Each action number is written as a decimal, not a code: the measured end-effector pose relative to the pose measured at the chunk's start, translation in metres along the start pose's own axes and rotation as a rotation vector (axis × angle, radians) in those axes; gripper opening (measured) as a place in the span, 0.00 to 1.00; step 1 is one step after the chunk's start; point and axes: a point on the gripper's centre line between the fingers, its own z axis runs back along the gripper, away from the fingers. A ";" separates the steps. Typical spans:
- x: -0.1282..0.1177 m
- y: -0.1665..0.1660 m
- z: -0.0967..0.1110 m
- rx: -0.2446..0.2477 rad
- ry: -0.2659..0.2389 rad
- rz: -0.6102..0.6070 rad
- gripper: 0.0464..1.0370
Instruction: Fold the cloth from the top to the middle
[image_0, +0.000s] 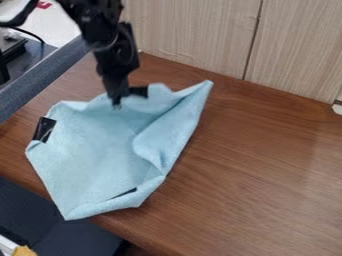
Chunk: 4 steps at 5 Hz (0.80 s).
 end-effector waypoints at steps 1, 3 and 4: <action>-0.010 -0.029 -0.001 -0.029 0.022 -0.018 0.01; -0.023 -0.071 -0.047 -0.126 0.069 -0.084 0.01; -0.025 -0.071 -0.056 -0.121 0.078 -0.100 0.03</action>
